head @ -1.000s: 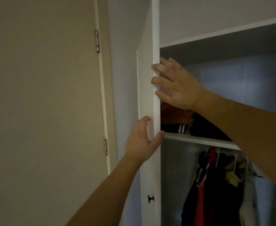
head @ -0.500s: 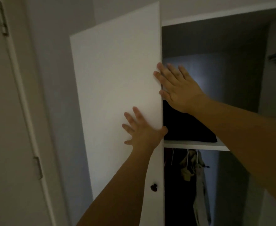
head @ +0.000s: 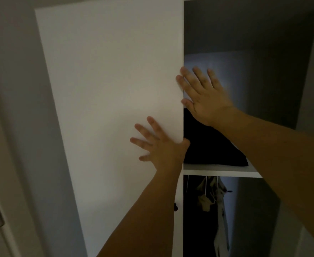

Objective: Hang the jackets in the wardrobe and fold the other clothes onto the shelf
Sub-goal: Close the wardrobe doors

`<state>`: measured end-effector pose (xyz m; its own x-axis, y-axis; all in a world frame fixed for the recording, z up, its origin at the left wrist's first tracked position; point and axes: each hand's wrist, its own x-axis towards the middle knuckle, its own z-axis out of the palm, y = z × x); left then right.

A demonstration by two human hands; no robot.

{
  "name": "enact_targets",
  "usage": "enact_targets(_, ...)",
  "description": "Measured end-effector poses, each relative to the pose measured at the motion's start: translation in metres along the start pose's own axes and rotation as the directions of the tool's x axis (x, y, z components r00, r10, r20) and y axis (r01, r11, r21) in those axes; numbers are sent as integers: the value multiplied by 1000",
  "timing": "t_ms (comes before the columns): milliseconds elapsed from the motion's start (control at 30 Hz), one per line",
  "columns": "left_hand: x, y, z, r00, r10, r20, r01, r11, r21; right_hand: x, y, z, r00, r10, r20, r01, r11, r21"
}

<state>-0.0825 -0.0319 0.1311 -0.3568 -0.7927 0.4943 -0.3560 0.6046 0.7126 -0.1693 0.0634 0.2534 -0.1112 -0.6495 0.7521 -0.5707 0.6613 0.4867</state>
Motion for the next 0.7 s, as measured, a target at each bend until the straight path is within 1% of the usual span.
enact_targets(167,5,3,5,1000,-15,10,15,1000,12,2,-2,-2,999,5,34,-5,1000,-26)
enact_targets(267,3,-1,-4,999,-5,44,5,1000,8,-7,4,-20,997,-24,70,27,999,-47)
enact_targets(333,-4,-7,-10,998,31,59,-32,999,16,-23,17,-37,996,-8,85,15,997,-82)
enact_targets(433,-32,3,-10,981,181,70,-184,982,30,-60,52,-71,995,46,85,-29,982,-186)
enact_targets(533,-81,45,0,932,345,115,-347,938,0,-107,94,-115,990,107,92,-79,960,-267)
enact_targets(633,-138,94,8,873,448,195,-429,893,-133,-153,138,-164,977,196,81,-160,931,-328)
enact_targets(700,-177,124,11,804,540,250,-478,836,-268,-179,166,-197,965,252,76,-201,891,-407)
